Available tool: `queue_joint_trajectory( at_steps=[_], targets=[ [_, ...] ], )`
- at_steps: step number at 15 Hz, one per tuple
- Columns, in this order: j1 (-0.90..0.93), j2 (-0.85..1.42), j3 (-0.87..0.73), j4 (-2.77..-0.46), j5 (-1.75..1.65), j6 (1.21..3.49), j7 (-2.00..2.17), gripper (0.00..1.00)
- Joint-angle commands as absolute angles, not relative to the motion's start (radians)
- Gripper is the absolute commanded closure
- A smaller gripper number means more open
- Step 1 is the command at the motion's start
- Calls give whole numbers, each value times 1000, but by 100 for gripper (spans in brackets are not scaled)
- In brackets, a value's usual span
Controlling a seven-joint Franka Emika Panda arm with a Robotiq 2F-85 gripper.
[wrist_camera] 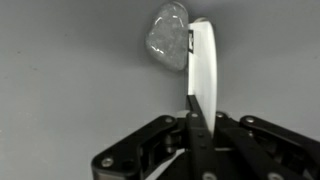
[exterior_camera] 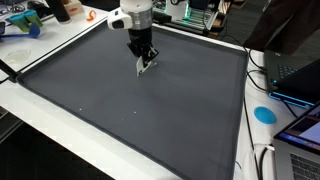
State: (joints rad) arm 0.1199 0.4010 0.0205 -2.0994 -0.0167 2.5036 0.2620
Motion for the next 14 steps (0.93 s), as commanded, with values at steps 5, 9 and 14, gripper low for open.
queue_joint_trajectory(
  at_steps=[5,9,14],
  targets=[
    [131,549,18,-1982,-8,2572,274,99],
    [136,532,17,-1973,-6,2567,282,99],
    [184,469,-21,-2008,-75,2536,343,99]
  ],
)
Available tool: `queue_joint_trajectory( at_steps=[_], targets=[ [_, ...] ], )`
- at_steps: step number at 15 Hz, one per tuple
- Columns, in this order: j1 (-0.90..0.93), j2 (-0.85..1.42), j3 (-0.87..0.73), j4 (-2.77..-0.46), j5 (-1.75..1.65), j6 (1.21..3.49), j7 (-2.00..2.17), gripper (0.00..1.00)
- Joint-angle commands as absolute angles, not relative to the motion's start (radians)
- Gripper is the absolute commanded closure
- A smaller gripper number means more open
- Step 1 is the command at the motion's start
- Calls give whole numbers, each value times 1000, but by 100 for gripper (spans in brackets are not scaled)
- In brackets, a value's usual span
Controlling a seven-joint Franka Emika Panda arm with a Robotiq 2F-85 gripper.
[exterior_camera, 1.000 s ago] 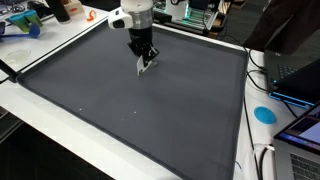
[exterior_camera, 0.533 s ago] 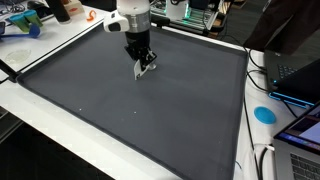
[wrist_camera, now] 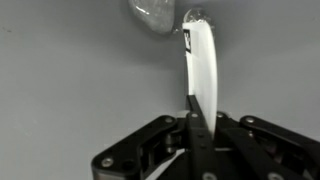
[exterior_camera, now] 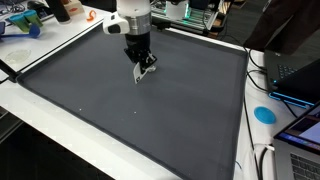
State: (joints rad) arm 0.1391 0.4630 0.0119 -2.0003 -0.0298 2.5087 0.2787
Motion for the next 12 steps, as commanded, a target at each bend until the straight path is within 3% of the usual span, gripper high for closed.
queue_joint_trajectory(
  at_steps=[1,12],
  targets=[
    [189,459,-23,-2015,-81,2532,355,99],
    [268,310,-85,-2083,-275,2456,518,99]
  ],
)
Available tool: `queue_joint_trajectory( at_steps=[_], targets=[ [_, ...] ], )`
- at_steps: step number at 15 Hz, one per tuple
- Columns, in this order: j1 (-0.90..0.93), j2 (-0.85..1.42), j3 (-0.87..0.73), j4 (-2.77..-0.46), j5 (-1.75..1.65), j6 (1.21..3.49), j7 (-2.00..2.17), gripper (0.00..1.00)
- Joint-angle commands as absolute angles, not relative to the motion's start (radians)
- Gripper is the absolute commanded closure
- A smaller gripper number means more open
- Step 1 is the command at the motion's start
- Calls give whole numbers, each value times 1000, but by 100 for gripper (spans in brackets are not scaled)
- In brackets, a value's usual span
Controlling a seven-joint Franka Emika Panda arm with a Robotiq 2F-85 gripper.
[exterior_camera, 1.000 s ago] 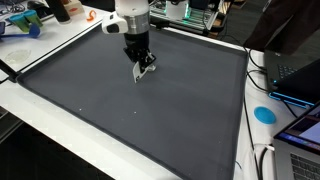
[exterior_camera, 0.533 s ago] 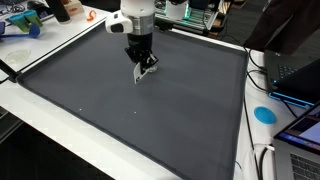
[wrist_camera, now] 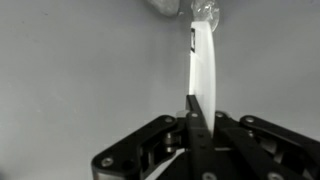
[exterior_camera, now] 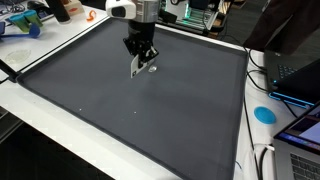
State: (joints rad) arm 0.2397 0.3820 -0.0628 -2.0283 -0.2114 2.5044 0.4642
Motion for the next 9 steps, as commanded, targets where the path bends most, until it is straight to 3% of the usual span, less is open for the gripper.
queue_joint_trajectory(
  at_steps=[1,9],
  targets=[
    [270,296,-82,-2088,-291,2433,531,99],
    [277,198,5,-2089,-325,2160,591,99]
  ],
)
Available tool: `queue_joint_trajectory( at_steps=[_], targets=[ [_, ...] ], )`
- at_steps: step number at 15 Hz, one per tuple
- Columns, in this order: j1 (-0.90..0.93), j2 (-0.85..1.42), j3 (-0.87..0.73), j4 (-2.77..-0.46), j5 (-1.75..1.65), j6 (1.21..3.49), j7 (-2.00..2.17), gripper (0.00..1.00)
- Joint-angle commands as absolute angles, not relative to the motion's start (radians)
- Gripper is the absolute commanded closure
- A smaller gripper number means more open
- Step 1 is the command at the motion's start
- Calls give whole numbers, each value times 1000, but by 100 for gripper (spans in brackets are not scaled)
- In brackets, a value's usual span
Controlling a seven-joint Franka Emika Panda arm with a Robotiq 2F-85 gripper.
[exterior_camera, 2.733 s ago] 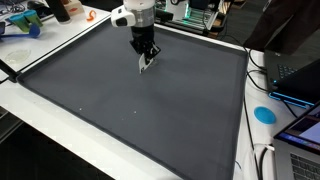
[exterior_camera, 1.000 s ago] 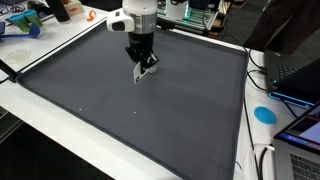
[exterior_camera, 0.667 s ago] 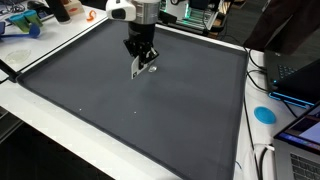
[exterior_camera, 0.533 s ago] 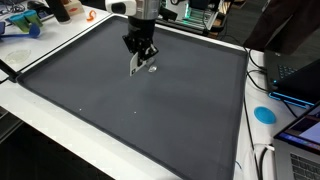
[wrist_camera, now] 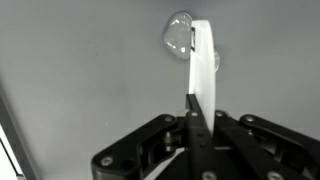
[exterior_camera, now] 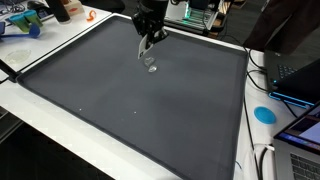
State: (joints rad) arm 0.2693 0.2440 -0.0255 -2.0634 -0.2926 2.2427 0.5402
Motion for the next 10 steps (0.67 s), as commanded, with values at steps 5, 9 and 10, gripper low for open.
queue_joint_trajectory(
  at_steps=[5,9,10],
  targets=[
    [300,202,73,-2058,-381,2046,672,99],
    [333,229,115,-2023,-463,1985,750,99],
    [340,237,122,-2015,-484,1979,766,99]
  ],
)
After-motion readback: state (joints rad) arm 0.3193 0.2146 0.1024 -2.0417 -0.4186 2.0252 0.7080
